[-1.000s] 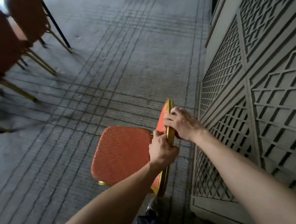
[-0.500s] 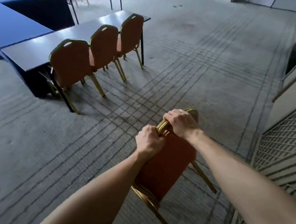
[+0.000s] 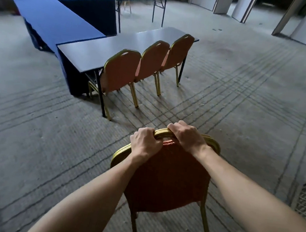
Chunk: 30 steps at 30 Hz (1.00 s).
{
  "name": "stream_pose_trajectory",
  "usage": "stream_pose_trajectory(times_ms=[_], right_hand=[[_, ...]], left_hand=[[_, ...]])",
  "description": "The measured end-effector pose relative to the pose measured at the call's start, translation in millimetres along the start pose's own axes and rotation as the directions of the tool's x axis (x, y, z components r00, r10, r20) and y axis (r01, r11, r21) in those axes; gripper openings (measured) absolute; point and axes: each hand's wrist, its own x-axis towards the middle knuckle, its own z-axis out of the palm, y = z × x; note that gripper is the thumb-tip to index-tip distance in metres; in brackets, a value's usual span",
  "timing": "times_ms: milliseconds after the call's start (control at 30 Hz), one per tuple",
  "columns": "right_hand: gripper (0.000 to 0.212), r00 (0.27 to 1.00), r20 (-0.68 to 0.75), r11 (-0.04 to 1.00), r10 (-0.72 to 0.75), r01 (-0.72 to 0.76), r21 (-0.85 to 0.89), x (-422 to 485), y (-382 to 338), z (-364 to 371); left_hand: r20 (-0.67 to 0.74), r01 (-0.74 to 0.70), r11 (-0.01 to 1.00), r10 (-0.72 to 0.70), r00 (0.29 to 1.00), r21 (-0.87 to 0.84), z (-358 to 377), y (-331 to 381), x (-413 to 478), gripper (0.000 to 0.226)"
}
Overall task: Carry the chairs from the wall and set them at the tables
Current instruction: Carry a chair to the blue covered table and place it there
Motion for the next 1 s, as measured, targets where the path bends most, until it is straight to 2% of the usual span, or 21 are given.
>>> stream_pose_trajectory(times_ms=[100, 200, 367, 467, 600, 767, 1000], right_hand=[[0.012, 1.000, -0.021, 0.999, 0.009, -0.008, 0.039, 44, -22, 8], [0.026, 0.999, -0.027, 0.997, -0.029, 0.031, 0.065, 89, -47, 22], [0.037, 0.994, -0.059, 0.986, -0.088, 0.096, 0.137, 181, -98, 43], [0.023, 0.989, -0.079, 0.972, -0.125, 0.138, 0.193, 248, -129, 64], [0.023, 0.989, -0.082, 0.931, -0.125, 0.145, 0.335, 341, -171, 100], [0.024, 0.960, -0.147, 0.898, -0.237, 0.274, 0.345, 471, -212, 156], [0.022, 0.939, -0.174, 0.869, -0.298, 0.342, 0.357, 631, -273, 200]], left_hand=[[-0.079, -0.071, 0.996, 0.074, 0.994, 0.048, -33, -30, 31, 0.029], [-0.114, -0.106, 0.990, 0.116, 0.987, 0.092, -67, -66, 59, 0.027], [-0.171, -0.086, 0.981, 0.116, 0.978, 0.175, -123, -136, 107, 0.023], [-0.187, -0.035, 0.975, 0.077, 0.979, 0.218, -157, -185, 145, 0.025], [-0.181, 0.033, 0.977, 0.006, 0.983, 0.212, -194, -261, 202, 0.030], [-0.209, 0.111, 0.956, -0.055, 0.976, 0.271, -234, -357, 291, 0.027], [-0.245, 0.214, 0.948, -0.155, 0.957, 0.236, -299, -463, 389, 0.026]])
